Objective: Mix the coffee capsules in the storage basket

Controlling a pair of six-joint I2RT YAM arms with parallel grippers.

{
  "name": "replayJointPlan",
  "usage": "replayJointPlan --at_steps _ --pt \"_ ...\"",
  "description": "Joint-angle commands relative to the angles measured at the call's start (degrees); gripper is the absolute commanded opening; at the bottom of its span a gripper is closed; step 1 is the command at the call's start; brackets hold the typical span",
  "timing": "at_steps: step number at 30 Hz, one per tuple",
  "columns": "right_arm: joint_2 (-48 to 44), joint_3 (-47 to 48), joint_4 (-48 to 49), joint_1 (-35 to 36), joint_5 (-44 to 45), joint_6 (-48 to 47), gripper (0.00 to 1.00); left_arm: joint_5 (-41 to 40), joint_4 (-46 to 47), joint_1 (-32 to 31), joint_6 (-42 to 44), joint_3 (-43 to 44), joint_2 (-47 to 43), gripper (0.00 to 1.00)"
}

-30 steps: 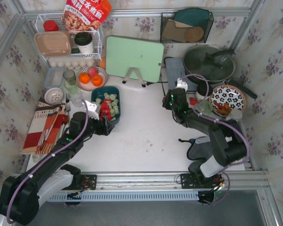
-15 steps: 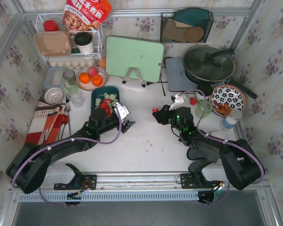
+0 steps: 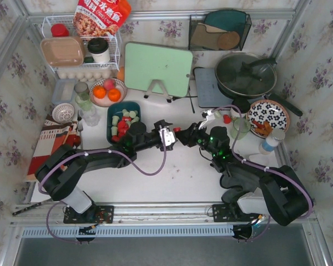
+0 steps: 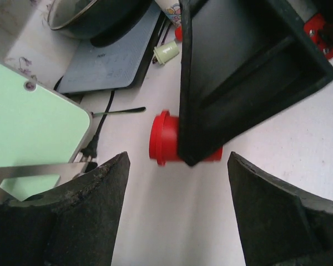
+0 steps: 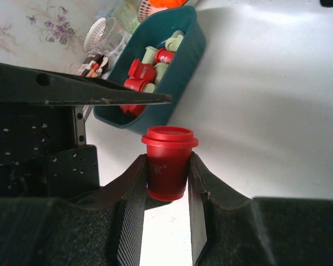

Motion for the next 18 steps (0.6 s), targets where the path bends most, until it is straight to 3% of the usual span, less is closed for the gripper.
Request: replayJointPlan --at_steps 1,10,13,18 --pt "0.6 0.7 2.3 0.6 -2.5 1.1 0.13 -1.3 2.5 -0.9 4.7 1.6 1.5 0.74" --pt "1.0 0.9 2.6 1.1 -2.9 1.3 0.13 -3.3 0.6 -3.2 8.8 2.5 1.7 0.66" --pt "1.2 1.0 2.6 1.2 -3.2 1.3 0.14 -4.3 1.0 -3.8 9.4 2.4 2.0 0.54" --pt "0.5 0.9 2.3 1.2 -3.1 0.9 0.2 -6.2 0.6 -4.0 9.4 2.3 1.9 0.24"
